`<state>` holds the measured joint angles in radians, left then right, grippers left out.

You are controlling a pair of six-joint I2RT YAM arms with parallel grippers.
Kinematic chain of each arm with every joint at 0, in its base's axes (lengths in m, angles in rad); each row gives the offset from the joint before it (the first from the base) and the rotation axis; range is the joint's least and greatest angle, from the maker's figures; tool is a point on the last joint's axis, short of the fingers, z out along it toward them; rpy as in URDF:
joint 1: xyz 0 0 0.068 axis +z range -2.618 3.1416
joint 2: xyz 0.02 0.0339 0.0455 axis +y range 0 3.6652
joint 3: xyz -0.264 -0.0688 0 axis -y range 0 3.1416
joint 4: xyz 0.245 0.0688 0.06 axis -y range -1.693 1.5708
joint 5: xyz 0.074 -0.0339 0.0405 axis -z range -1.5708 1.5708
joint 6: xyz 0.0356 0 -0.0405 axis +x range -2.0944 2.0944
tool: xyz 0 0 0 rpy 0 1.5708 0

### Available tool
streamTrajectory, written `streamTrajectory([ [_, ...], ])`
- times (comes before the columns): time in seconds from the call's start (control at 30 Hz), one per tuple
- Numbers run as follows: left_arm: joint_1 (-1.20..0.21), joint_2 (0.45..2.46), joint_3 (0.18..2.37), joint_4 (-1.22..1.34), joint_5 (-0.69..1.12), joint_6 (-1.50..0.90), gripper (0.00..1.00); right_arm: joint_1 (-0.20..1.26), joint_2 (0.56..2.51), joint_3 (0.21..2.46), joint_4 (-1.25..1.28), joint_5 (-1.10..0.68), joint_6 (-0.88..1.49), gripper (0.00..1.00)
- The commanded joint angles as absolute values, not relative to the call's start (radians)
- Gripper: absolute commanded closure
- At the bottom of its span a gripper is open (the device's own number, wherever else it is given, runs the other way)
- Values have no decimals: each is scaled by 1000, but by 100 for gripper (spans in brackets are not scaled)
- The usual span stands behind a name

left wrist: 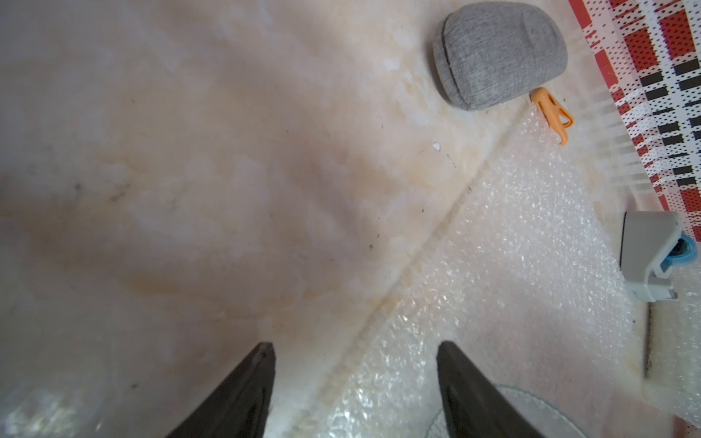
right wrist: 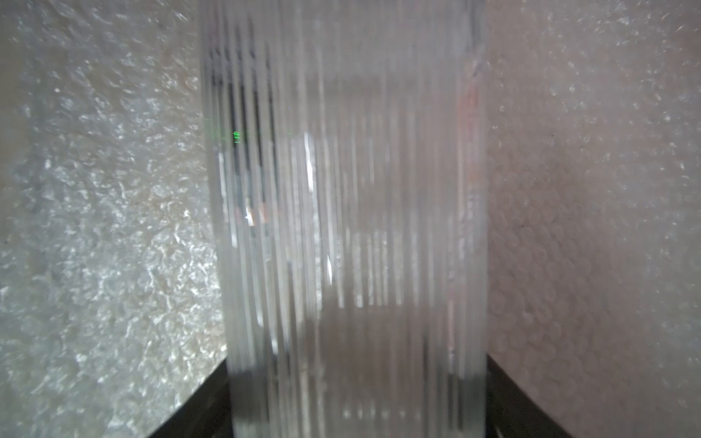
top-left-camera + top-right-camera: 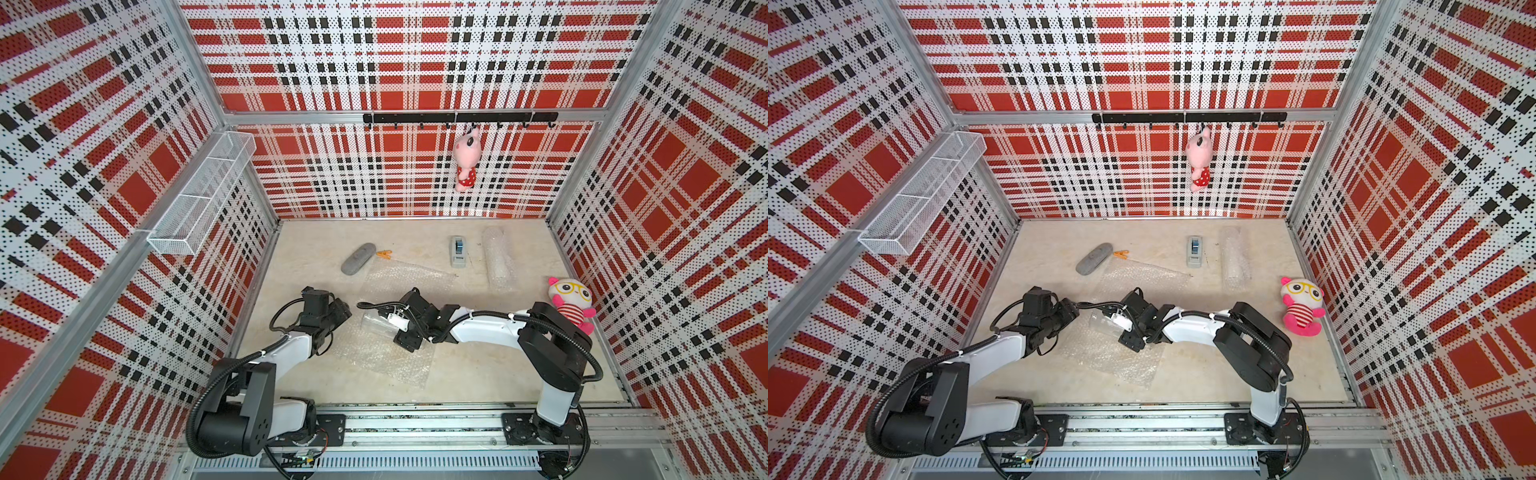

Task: Wrap vases in bubble wrap
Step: Wrap the vase in bubble wrap.

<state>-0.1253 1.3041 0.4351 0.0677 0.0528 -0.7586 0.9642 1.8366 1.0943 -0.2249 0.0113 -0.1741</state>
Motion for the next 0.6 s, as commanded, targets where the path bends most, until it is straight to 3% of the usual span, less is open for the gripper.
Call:
streamTrajectory([
  [0.0, -129, 1318, 462, 81, 43, -755, 28, 975, 1831, 1101, -159, -5, -156, 57],
  [0.13, -127, 1321, 463, 81, 48, -753, 28, 979, 1794, 1100, -183, 12, -153, 30],
  [0.2, -123, 1318, 467, 77, 48, -750, 28, 982, 1747, 1090, -191, 28, -156, 4],
  [0.23, -121, 1315, 468, 74, 48, -749, 28, 982, 1724, 1085, -195, 35, -159, 0],
  [0.57, -43, 1271, 473, 30, 57, -732, 28, 998, 1523, 984, -116, 146, -41, 0],
])
